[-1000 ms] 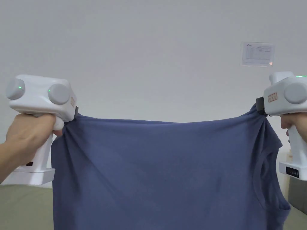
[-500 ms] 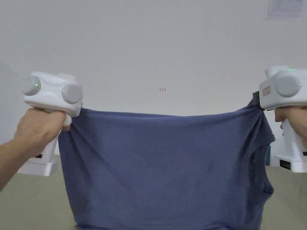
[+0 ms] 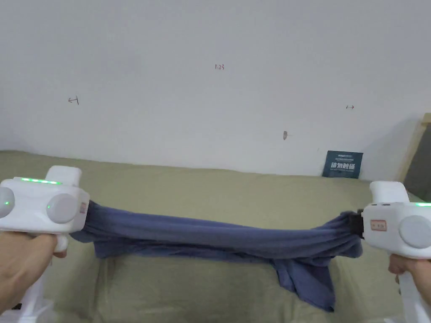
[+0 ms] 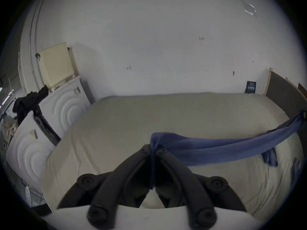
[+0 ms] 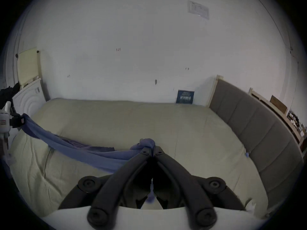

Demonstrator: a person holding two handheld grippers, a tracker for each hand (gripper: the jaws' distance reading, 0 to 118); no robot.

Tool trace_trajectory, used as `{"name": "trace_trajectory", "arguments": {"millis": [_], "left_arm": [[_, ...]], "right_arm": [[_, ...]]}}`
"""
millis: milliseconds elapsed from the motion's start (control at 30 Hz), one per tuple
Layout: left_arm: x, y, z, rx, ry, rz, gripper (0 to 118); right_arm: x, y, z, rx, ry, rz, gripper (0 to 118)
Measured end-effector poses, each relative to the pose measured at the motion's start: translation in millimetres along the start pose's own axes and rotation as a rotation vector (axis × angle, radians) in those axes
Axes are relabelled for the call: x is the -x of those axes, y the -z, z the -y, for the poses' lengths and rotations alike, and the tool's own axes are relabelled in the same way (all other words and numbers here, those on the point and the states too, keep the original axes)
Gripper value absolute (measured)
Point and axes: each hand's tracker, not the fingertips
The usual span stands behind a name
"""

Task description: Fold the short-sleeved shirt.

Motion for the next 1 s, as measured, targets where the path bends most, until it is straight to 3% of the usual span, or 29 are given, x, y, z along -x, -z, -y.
{"name": "trace_trajectory", "arguments": {"millis": [100,267,433,667,933,967,1000], "left_arm": [[10,-32,51,0.034,0.063,0.0,5],[39,-84,136,0.09,0.08,0.031,5],[62,-131,209,0.15,0.044,0.071,5],[78,-183,270,0.176,0.015,0.098,5],[82,-178,298,0.251,-0.027,0.166,5],[83,-176,300,0.248,-0.029,0.168,6],[85,-178,301,0.237,-0.041,0.173,17]], "right_arm": [[-3,-29,52,0.053,0.021,-0.031,0],[-1,-87,140,0.12,-0.01,-0.047,0],[-10,-146,215,0.164,0.027,-0.081,0],[-26,-201,267,0.181,0.049,-0.099,0],[-28,-197,298,0.25,0.075,-0.102,0],[-28,-197,299,0.242,0.081,-0.101,0],[-27,-197,298,0.239,0.083,-0.095,4]]}}
